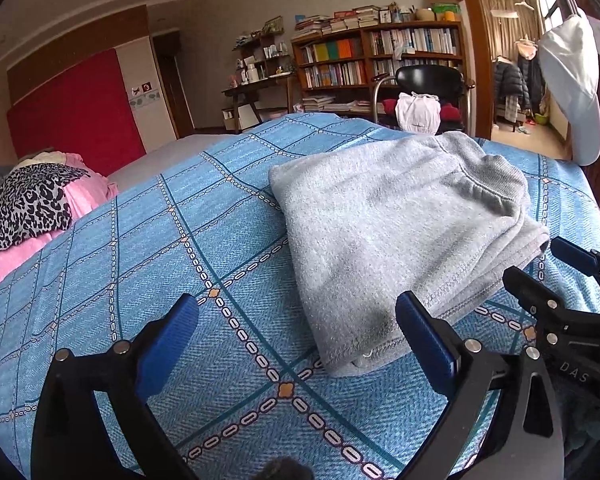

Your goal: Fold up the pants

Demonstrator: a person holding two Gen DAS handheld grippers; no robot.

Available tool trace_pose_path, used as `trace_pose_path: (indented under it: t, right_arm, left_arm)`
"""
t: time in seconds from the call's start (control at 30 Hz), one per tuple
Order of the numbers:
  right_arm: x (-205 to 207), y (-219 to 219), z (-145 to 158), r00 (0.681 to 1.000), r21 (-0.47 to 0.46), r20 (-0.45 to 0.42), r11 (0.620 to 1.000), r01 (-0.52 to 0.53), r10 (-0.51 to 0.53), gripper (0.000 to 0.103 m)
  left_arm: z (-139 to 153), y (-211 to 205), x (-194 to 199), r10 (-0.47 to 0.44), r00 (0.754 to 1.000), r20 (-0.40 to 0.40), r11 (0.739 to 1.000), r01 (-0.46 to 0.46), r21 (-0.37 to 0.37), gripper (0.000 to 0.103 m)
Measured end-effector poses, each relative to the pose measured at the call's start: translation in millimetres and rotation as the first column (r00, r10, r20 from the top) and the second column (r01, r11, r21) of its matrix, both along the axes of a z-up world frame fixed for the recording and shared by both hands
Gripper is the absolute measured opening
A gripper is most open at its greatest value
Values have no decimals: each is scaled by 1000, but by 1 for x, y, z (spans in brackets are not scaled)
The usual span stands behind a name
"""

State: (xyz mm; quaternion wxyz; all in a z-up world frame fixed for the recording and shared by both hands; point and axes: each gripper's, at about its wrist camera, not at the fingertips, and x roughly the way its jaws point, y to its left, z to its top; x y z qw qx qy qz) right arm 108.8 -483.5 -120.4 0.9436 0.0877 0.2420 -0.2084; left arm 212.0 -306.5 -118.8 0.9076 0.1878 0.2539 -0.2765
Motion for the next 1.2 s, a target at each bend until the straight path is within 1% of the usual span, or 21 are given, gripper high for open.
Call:
trace_pose_path:
  t: [0.1, 0.6, 0.83, 1.07, 1.2]
  right_arm:
    - [0, 2, 0, 1000, -12, -4, 1000, -4, 4, 81]
    - [2, 4, -3, 1000, -5, -12, 1000, -2, 2, 82]
    - [6, 2, -9, 1000, 4, -19, 1000, -2, 2, 82]
    - [8, -1, -15, 1000, 23, -25, 1000, -7, 8, 82]
    - [9, -4, -16, 999, 37, -29, 999, -18, 19, 85]
  left_arm:
    - [-1, -2, -2, -1, 1000, 12, 1000, 1, 15, 98]
    - [-3, -5, -5, -19, 999, 26, 1000, 19, 23, 98]
    - [-3, -5, -6, -23, 999, 27, 999, 23, 22, 98]
    - [-5, -6, -4, -18, 1000, 13, 999, 18, 31, 98]
    - [-5, -3, 0, 0, 1000, -12, 1000, 1, 21, 98]
